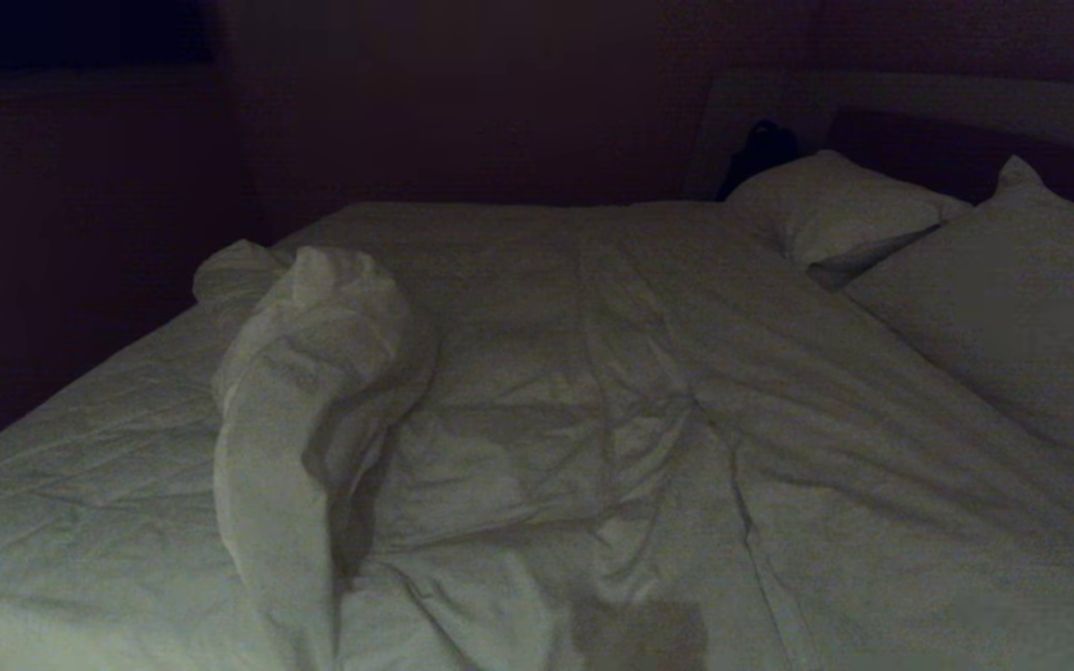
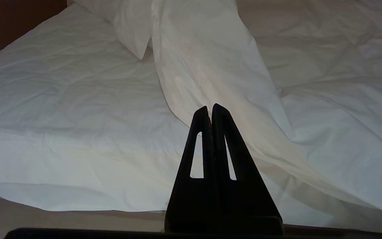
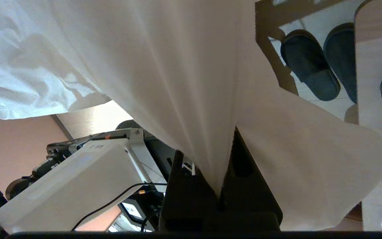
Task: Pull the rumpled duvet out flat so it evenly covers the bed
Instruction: Flatten the corners of the folded blanket
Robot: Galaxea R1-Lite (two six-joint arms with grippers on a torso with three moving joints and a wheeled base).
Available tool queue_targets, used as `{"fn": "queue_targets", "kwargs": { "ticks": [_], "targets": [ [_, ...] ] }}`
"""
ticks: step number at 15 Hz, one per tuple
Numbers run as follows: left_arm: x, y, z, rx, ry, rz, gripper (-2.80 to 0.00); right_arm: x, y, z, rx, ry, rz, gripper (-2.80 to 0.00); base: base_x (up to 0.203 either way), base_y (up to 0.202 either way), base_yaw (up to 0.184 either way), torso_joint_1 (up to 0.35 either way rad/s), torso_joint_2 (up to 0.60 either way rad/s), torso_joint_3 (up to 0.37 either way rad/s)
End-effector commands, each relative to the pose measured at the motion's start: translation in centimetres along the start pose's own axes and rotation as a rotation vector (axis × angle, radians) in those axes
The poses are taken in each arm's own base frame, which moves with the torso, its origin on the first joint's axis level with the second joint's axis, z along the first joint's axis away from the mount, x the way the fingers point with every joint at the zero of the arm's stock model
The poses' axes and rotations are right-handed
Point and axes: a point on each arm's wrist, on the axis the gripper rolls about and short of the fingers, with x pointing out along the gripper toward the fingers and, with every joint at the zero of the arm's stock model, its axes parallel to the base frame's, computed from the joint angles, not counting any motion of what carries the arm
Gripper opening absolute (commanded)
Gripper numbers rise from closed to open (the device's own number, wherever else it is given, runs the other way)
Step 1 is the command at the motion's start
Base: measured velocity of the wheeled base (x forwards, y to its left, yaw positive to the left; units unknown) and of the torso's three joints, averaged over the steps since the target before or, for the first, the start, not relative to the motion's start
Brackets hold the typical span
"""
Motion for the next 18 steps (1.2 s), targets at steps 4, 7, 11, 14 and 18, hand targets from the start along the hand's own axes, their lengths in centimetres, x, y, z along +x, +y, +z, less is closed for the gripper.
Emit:
{"fn": "queue_targets", "kwargs": {
  "ticks": [4,7,11,14,18],
  "targets": [
    [0.0,0.0,0.0,0.000,0.000,0.001,-2.80,0.2,-0.3,0.3,-0.013,-0.011,-0.002,0.00,0.000,0.000,0.000,0.000,0.00,0.000],
    [0.0,0.0,0.0,0.000,0.000,0.001,-2.80,0.2,-0.2,0.4,-0.017,-0.012,-0.003,0.00,0.000,0.000,0.000,0.000,0.00,0.000],
    [0.0,0.0,0.0,0.000,0.000,0.001,-2.80,0.1,-0.2,0.4,-0.022,-0.023,-0.009,0.00,0.000,0.000,0.000,0.000,0.00,0.000],
    [0.0,0.0,0.0,0.000,0.000,0.001,-2.80,-0.8,0.1,0.7,-0.069,-0.104,-0.074,0.00,0.000,0.000,0.000,0.000,0.00,0.000],
    [0.0,0.0,0.0,0.000,0.000,0.001,-2.80,-1.9,0.8,0.6,-0.088,-0.185,-0.156,0.00,0.000,0.000,0.000,0.000,0.00,0.000]
  ]
}}
